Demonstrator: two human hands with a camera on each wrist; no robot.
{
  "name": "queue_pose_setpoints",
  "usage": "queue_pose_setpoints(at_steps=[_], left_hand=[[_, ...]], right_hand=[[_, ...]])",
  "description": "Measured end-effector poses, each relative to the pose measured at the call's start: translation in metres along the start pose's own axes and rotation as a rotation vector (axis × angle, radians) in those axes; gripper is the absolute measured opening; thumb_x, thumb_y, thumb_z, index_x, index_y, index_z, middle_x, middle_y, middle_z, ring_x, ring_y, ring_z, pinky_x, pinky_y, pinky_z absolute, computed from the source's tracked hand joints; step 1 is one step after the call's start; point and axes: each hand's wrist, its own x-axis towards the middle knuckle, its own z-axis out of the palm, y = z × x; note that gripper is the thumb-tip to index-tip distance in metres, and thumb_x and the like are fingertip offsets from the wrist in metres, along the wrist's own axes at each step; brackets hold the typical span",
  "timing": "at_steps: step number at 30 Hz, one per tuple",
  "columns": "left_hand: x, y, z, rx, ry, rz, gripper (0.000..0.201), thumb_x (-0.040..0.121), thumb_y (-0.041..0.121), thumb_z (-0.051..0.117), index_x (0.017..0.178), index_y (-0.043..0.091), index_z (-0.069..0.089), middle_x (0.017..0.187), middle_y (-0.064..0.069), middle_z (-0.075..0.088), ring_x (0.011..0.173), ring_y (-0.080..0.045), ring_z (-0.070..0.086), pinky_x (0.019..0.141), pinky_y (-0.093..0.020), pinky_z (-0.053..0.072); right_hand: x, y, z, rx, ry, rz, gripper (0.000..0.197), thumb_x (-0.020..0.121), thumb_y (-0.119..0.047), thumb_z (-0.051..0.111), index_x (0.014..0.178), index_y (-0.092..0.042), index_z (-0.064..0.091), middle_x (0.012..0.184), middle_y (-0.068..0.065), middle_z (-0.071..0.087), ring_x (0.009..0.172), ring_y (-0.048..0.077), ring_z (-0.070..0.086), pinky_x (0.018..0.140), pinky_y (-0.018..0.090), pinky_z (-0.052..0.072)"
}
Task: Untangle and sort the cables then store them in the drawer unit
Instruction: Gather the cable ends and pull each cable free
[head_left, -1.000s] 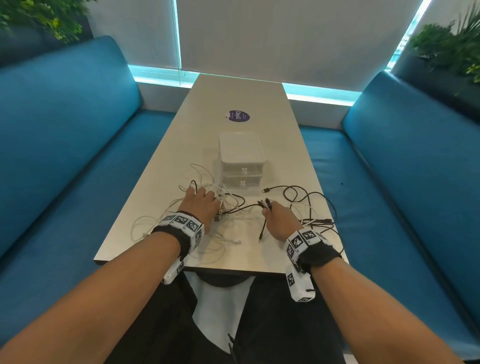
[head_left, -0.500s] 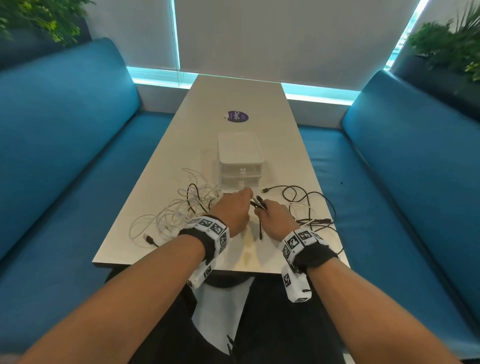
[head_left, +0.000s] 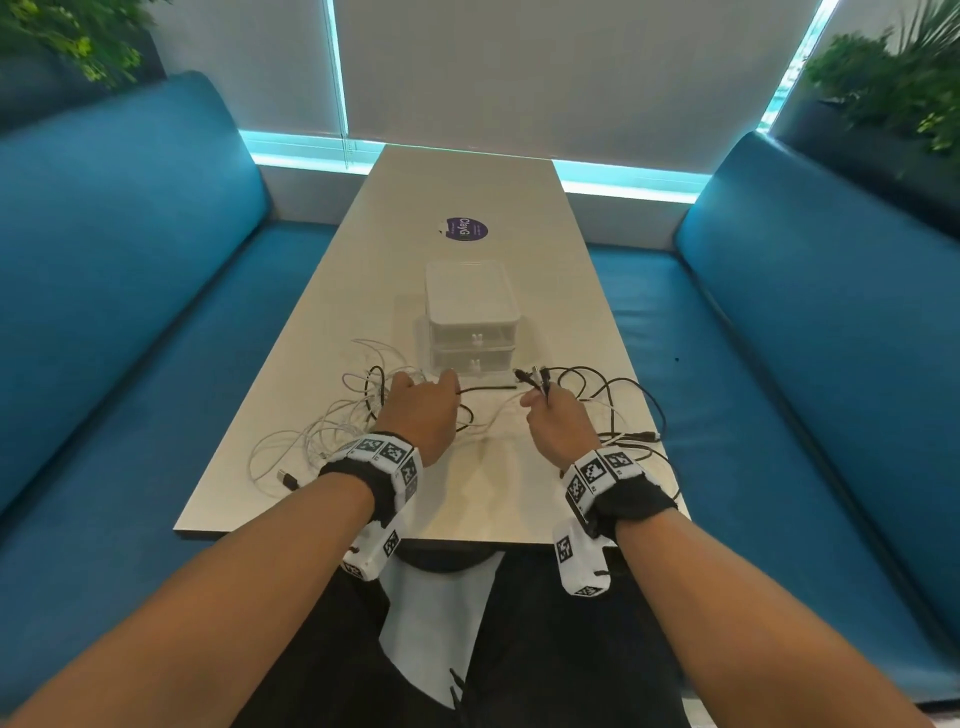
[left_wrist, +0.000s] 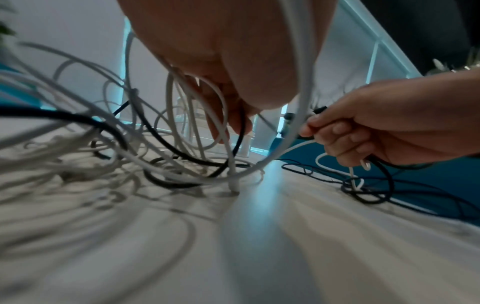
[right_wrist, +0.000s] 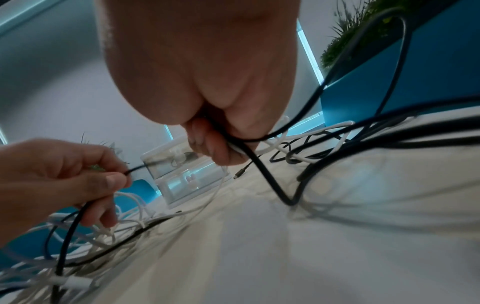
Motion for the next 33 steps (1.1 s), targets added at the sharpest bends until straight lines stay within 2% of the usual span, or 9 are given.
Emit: queue_pose_setpoints(at_steps=[4, 7, 10, 18, 21, 25, 28, 30, 33], left_hand=[[-0.008, 0.001, -0.003, -0.102, 0.079, -0.007, 0.015, 0.106, 0.025, 0.035, 0.105, 0.015, 0.046, 0.075, -0.006, 0.069, 0.072, -0.03, 0.058, 0.088, -0.038, 0.033], [-0.009, 0.005, -0.002, -0.158, 0.042, -0.007, 0.017, 0.105, 0.03, 0.037, 0.106, 0.016, 0.046, 0.084, -0.005, 0.07, 0.087, -0.031, 0.052, 0.077, -0.037, 0.033], [-0.006, 0.008, 0.008, -0.155, -0.025, 0.059, 0.015, 0.104, 0.034, 0.037, 0.101, 0.02, 0.042, 0.083, -0.001, 0.071, 0.083, -0.029, 0.054, 0.083, -0.04, 0.041], [-0.008, 0.01, 0.01, -0.067, -0.192, 0.13, 0.026, 0.105, 0.04, 0.036, 0.1, 0.02, 0.051, 0.087, -0.003, 0.068, 0.093, -0.03, 0.052, 0.093, -0.04, 0.036], [-0.014, -0.009, 0.009, 0.001, -0.276, 0.109, 0.03, 0.106, 0.045, 0.03, 0.093, 0.026, 0.051, 0.082, -0.001, 0.063, 0.093, -0.029, 0.049, 0.098, -0.043, 0.035], [-0.014, -0.006, 0.016, 0.126, -0.303, 0.166, 0.028, 0.106, 0.042, 0.032, 0.101, 0.028, 0.056, 0.084, -0.001, 0.06, 0.086, -0.027, 0.045, 0.1, -0.046, 0.033], [-0.014, 0.004, 0.017, 0.177, -0.306, 0.222, 0.022, 0.105, 0.037, 0.035, 0.092, 0.03, 0.051, 0.076, 0.003, 0.056, 0.077, -0.024, 0.045, 0.105, -0.047, 0.03], [-0.015, 0.008, 0.017, 0.198, -0.315, 0.255, 0.019, 0.104, 0.03, 0.035, 0.09, 0.028, 0.048, 0.077, 0.002, 0.057, 0.076, -0.025, 0.049, 0.106, -0.044, 0.028], [-0.017, 0.01, 0.013, 0.224, -0.305, 0.276, 0.028, 0.106, 0.031, 0.032, 0.104, 0.023, 0.059, 0.088, -0.001, 0.064, 0.088, -0.024, 0.057, 0.106, -0.043, 0.025]], right_hand=[[0.004, 0.001, 0.01, 0.059, -0.03, 0.04, 0.024, 0.095, -0.026, 0.034, 0.093, -0.029, 0.058, 0.1, 0.011, 0.068, 0.093, 0.033, 0.066, 0.085, 0.047, 0.056], [0.0, -0.011, 0.014, 0.094, -0.02, 0.005, 0.026, 0.099, -0.025, 0.039, 0.102, -0.022, 0.064, 0.097, 0.006, 0.063, 0.088, 0.026, 0.058, 0.082, 0.036, 0.047], [-0.003, -0.02, 0.018, 0.123, -0.044, -0.056, 0.034, 0.101, -0.039, 0.042, 0.097, -0.015, 0.066, 0.094, 0.005, 0.065, 0.087, 0.025, 0.058, 0.082, 0.037, 0.043], [0.005, -0.002, 0.015, -0.184, 0.014, -0.068, 0.028, 0.106, -0.026, 0.034, 0.109, -0.008, 0.056, 0.103, 0.015, 0.065, 0.096, 0.034, 0.061, 0.074, 0.035, 0.042], [0.01, 0.007, -0.004, -0.14, 0.041, 0.004, 0.028, 0.106, -0.023, 0.034, 0.116, -0.005, 0.053, 0.105, 0.015, 0.061, 0.097, 0.033, 0.059, 0.078, 0.035, 0.042], [0.005, -0.001, -0.001, 0.132, -0.103, -0.072, 0.023, 0.106, -0.025, 0.034, 0.096, -0.014, 0.051, 0.088, 0.007, 0.06, 0.082, 0.024, 0.062, 0.079, 0.039, 0.053], [-0.001, -0.018, 0.012, 0.382, -0.246, -0.097, 0.021, 0.106, -0.02, 0.036, 0.092, -0.012, 0.05, 0.075, 0.005, 0.057, 0.067, 0.021, 0.059, 0.066, 0.036, 0.05], [-0.006, -0.025, 0.02, 0.27, -0.315, -0.146, 0.021, 0.103, -0.025, 0.04, 0.09, -0.016, 0.054, 0.07, 0.0, 0.056, 0.059, 0.016, 0.054, 0.06, 0.033, 0.044], [-0.007, -0.021, 0.03, -0.128, -0.324, -0.254, 0.026, 0.1, -0.033, 0.041, 0.103, -0.015, 0.061, 0.094, 0.005, 0.067, 0.083, 0.019, 0.062, 0.073, 0.035, 0.046]])
